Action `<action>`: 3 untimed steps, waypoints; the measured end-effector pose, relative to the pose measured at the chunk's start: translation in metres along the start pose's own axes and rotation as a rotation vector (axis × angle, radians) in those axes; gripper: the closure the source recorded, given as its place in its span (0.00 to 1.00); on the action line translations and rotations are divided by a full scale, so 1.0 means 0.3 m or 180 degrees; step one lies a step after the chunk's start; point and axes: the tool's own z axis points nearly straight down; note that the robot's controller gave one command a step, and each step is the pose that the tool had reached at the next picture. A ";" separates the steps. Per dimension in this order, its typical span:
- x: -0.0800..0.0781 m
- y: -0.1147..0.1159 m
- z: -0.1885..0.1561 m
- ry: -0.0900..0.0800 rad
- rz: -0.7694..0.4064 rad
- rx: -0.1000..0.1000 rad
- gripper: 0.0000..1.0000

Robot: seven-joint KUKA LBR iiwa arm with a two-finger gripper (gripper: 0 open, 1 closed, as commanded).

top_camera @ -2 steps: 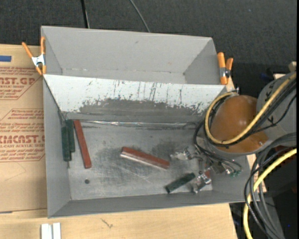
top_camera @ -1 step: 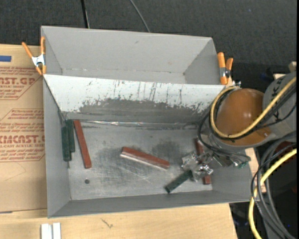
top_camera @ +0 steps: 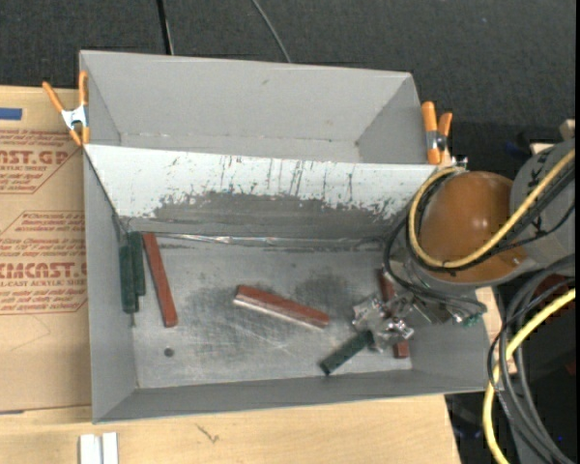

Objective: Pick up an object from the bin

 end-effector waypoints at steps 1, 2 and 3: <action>-0.036 -0.076 -0.702 -0.0034 -0.0491 0.0026 1.00; -0.033 -0.072 -0.686 -0.0020 -0.0492 0.0001 1.00; -0.058 -0.079 -0.517 -0.0031 -0.0319 0.0018 1.00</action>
Offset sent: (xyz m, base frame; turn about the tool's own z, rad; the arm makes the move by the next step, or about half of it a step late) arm 0.0000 0.0000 0.0000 0.0000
